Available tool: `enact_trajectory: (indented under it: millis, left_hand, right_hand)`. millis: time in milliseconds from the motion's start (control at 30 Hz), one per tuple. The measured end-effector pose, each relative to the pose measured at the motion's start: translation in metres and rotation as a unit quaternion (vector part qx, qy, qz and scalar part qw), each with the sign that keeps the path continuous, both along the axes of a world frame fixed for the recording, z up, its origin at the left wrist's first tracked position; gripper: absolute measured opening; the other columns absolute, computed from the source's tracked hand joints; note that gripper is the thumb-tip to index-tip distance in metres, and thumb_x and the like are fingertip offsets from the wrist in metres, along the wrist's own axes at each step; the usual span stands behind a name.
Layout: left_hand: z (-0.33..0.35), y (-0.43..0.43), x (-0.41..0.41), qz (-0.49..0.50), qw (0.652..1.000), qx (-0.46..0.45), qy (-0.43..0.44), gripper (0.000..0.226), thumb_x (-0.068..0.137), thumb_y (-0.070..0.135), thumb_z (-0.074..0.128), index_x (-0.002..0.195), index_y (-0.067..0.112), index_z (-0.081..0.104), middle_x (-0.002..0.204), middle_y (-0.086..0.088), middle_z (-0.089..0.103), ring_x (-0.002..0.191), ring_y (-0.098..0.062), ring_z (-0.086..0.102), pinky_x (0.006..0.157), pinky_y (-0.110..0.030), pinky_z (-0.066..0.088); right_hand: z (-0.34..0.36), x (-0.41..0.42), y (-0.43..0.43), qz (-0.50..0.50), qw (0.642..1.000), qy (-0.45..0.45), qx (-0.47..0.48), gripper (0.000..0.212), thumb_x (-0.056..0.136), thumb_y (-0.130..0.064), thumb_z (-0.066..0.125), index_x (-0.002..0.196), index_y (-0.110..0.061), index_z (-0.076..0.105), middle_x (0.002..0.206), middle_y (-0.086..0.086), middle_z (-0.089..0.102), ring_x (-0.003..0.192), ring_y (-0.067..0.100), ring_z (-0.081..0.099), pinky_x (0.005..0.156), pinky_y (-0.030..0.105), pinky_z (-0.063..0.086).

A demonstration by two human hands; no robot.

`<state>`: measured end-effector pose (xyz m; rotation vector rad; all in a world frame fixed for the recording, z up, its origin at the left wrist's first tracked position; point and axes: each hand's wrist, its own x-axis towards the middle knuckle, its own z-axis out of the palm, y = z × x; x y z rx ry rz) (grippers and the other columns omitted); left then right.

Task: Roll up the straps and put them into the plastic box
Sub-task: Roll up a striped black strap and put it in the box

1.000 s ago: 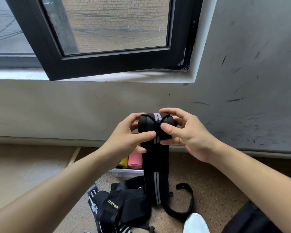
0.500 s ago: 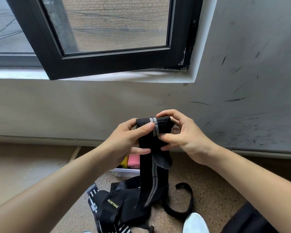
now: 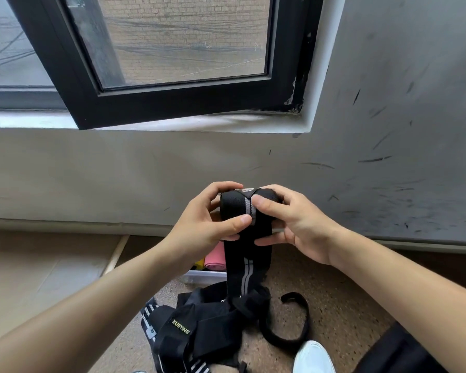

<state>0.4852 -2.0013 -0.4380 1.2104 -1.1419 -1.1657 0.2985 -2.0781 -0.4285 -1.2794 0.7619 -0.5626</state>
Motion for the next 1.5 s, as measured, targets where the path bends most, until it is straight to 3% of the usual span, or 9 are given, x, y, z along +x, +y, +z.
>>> enact_trajectory:
  millis: [267, 467, 600, 833, 933, 1067, 1200, 1400, 1500]
  left_hand:
    - [0.005, -0.002, -0.001, -0.037, 0.994, 0.099, 0.008, 0.052, 0.081, 0.043, 0.074, 0.131, 0.034, 0.062, 0.124, 0.001, 0.072, 0.108, -0.02, 0.073, 0.059, -0.03, 0.059]
    - [0.012, -0.002, -0.006, 0.0, 0.991, 0.123, 0.056, 0.055, 0.08, 0.049, 0.072, 0.126, 0.019, 0.065, 0.112, -0.001, 0.073, 0.095, -0.018, 0.075, 0.065, -0.03, 0.059]
    - [0.011, -0.001, -0.003, 0.021, 0.993, 0.095, 0.063, 0.055, 0.075, 0.038, 0.077, 0.123, 0.015, 0.066, 0.11, -0.004, 0.071, 0.094, -0.016, 0.074, 0.065, -0.029, 0.059]
    - [0.009, -0.001, 0.001, 0.048, 0.996, 0.005, 0.08, 0.053, 0.071, 0.018, 0.08, 0.121, 0.014, 0.064, 0.102, -0.005, 0.075, 0.095, -0.021, 0.075, 0.075, -0.033, 0.061]
    - [0.002, 0.001, 0.001, 0.053, 0.997, -0.024, 0.047, 0.054, 0.07, 0.02, 0.082, 0.121, 0.017, 0.065, 0.1, -0.003, 0.075, 0.095, -0.019, 0.075, 0.076, -0.034, 0.061]
    - [0.0, 0.002, 0.003, 0.036, 0.999, -0.022, 0.021, 0.057, 0.07, 0.021, 0.085, 0.123, 0.022, 0.064, 0.104, 0.0, 0.075, 0.098, -0.019, 0.075, 0.074, -0.034, 0.062]
    - [0.004, 0.0, 0.006, 0.016, 0.998, 0.062, 0.02, 0.062, 0.07, 0.022, 0.093, 0.126, 0.023, 0.065, 0.119, -0.004, 0.073, 0.107, -0.023, 0.074, 0.07, -0.034, 0.061]
    - [0.008, 0.003, 0.003, -0.051, 0.987, 0.144, 0.059, 0.051, 0.08, 0.044, 0.072, 0.127, 0.026, 0.067, 0.12, -0.006, 0.076, 0.106, -0.028, 0.075, 0.075, -0.039, 0.062]
    - [0.01, 0.002, 0.003, -0.031, 0.987, 0.145, 0.061, 0.053, 0.081, 0.045, 0.076, 0.127, 0.021, 0.067, 0.115, -0.007, 0.077, 0.102, -0.025, 0.076, 0.073, -0.037, 0.062]
  right_hand:
    - [0.003, -0.003, -0.004, -0.034, 0.996, -0.074, -0.028, 0.041, 0.08, -0.015, 0.076, 0.12, -0.016, 0.065, 0.116, 0.012, 0.069, 0.101, 0.025, 0.073, 0.071, 0.042, 0.062]
    - [-0.01, 0.0, 0.004, -0.012, 0.984, -0.021, -0.177, 0.045, 0.087, 0.007, 0.074, 0.117, -0.023, 0.057, 0.108, 0.012, 0.061, 0.091, 0.012, 0.069, 0.066, 0.04, 0.063]
    - [-0.011, 0.001, 0.005, -0.015, 0.979, 0.006, -0.201, 0.055, 0.083, -0.001, 0.081, 0.121, -0.03, 0.055, 0.112, 0.006, 0.061, 0.098, 0.015, 0.067, 0.066, 0.041, 0.063]
    - [-0.005, 0.0, 0.004, 0.029, 0.998, 0.006, -0.049, 0.045, 0.089, -0.043, 0.071, 0.128, -0.025, 0.059, 0.125, 0.007, 0.068, 0.106, 0.023, 0.073, 0.073, 0.046, 0.062]
    - [-0.002, 0.003, 0.004, 0.014, 1.0, 0.001, -0.019, 0.044, 0.09, -0.047, 0.065, 0.126, -0.021, 0.059, 0.123, 0.013, 0.069, 0.101, 0.029, 0.075, 0.074, 0.044, 0.062]
    - [-0.002, 0.0, 0.001, 0.008, 0.999, -0.028, 0.02, 0.041, 0.087, -0.033, 0.072, 0.123, -0.018, 0.06, 0.117, 0.012, 0.069, 0.097, 0.031, 0.075, 0.073, 0.04, 0.06]
    - [-0.001, -0.003, -0.003, 0.008, 0.998, -0.061, 0.029, 0.043, 0.085, -0.018, 0.075, 0.125, -0.016, 0.06, 0.122, 0.017, 0.069, 0.104, 0.032, 0.074, 0.08, 0.042, 0.061]
    - [-0.004, -0.006, -0.007, 0.027, 0.997, -0.053, -0.044, 0.051, 0.086, 0.007, 0.073, 0.125, -0.023, 0.061, 0.113, 0.013, 0.065, 0.102, 0.027, 0.071, 0.091, 0.045, 0.06]
    - [-0.007, -0.007, -0.007, 0.049, 0.993, -0.038, -0.097, 0.06, 0.08, 0.014, 0.072, 0.125, -0.023, 0.059, 0.111, 0.013, 0.064, 0.097, 0.023, 0.068, 0.091, 0.043, 0.059]
